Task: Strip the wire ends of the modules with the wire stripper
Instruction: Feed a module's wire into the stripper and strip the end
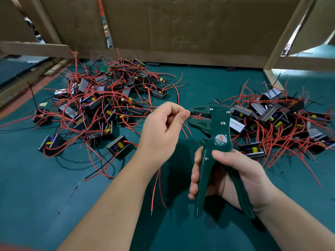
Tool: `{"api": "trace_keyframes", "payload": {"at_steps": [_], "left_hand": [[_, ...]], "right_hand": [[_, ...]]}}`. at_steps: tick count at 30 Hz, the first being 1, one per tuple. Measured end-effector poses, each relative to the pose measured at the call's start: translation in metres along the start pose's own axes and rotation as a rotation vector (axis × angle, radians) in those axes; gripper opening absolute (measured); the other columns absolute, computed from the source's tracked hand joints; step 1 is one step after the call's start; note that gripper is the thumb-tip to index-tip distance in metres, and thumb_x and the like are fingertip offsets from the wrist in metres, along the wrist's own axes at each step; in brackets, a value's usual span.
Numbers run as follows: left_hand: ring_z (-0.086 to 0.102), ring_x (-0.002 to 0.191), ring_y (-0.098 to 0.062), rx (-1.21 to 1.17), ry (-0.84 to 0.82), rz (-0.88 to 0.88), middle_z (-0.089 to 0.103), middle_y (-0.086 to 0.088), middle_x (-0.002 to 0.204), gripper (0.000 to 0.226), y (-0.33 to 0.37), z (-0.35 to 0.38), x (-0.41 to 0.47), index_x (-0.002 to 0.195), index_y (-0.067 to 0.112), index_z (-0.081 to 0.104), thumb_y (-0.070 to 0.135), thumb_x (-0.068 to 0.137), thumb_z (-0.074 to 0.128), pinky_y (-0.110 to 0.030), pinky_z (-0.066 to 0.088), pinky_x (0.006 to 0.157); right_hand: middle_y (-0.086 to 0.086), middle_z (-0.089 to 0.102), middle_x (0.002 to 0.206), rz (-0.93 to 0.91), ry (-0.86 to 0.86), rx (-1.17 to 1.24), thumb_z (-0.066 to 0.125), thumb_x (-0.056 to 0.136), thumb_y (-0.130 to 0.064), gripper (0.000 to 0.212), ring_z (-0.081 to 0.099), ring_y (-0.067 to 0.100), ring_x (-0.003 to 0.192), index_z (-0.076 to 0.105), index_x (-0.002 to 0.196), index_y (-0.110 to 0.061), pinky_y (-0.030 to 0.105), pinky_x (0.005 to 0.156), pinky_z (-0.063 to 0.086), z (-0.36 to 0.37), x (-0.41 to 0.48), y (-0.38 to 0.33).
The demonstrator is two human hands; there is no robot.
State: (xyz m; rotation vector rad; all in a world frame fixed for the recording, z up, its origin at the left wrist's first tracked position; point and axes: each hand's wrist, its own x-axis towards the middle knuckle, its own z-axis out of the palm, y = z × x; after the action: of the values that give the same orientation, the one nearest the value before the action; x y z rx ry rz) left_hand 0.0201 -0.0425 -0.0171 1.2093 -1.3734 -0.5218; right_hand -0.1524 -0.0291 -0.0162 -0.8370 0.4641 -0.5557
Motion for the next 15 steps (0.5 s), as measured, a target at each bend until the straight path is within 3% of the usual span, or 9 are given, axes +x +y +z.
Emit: {"api": "trace_keyframes", "payload": {"at_steps": [8, 11, 15], "left_hand": [[0.032, 0.044, -0.001, 0.002, 0.01, -0.026, 0.043, 0.018, 0.049, 0.019, -0.0012, 0.0, -0.0011, 0.072, 0.031, 0.052, 0.031, 0.09, 0.056, -0.011, 0.027, 0.047], [0.034, 0.044, -0.001, 0.04, -0.007, -0.013, 0.045, 0.018, 0.049, 0.019, -0.0039, -0.0012, -0.0002, 0.072, 0.031, 0.052, 0.031, 0.091, 0.055, -0.011, 0.027, 0.047], [0.046, 0.063, 0.0, 0.077, -0.03, -0.018, 0.051, 0.022, 0.07, 0.033, -0.0069, -0.0013, -0.0004, 0.09, 0.03, 0.05, 0.057, 0.094, 0.032, -0.02, 0.04, 0.06]], "right_hand": [[0.025, 0.059, 0.071, -0.009, 0.068, -0.084, 0.08, 0.067, -0.044, 0.047, 0.061, 0.036, 0.06, 0.064, 0.084, -0.003, 0.05, 0.063, 0.053, -0.0005, 0.0016, 0.0015], [0.023, 0.058, 0.067, 0.01, 0.137, -0.12, 0.068, 0.076, -0.047, 0.041, 0.06, 0.035, 0.055, 0.064, 0.077, -0.006, 0.046, 0.059, 0.053, 0.0008, 0.0005, 0.0018], [0.021, 0.052, 0.057, 0.024, 0.285, -0.142, 0.069, 0.071, -0.052, 0.045, 0.053, 0.03, 0.043, 0.059, 0.067, -0.008, 0.041, 0.05, 0.05, 0.0066, 0.0021, 0.0022]]}}
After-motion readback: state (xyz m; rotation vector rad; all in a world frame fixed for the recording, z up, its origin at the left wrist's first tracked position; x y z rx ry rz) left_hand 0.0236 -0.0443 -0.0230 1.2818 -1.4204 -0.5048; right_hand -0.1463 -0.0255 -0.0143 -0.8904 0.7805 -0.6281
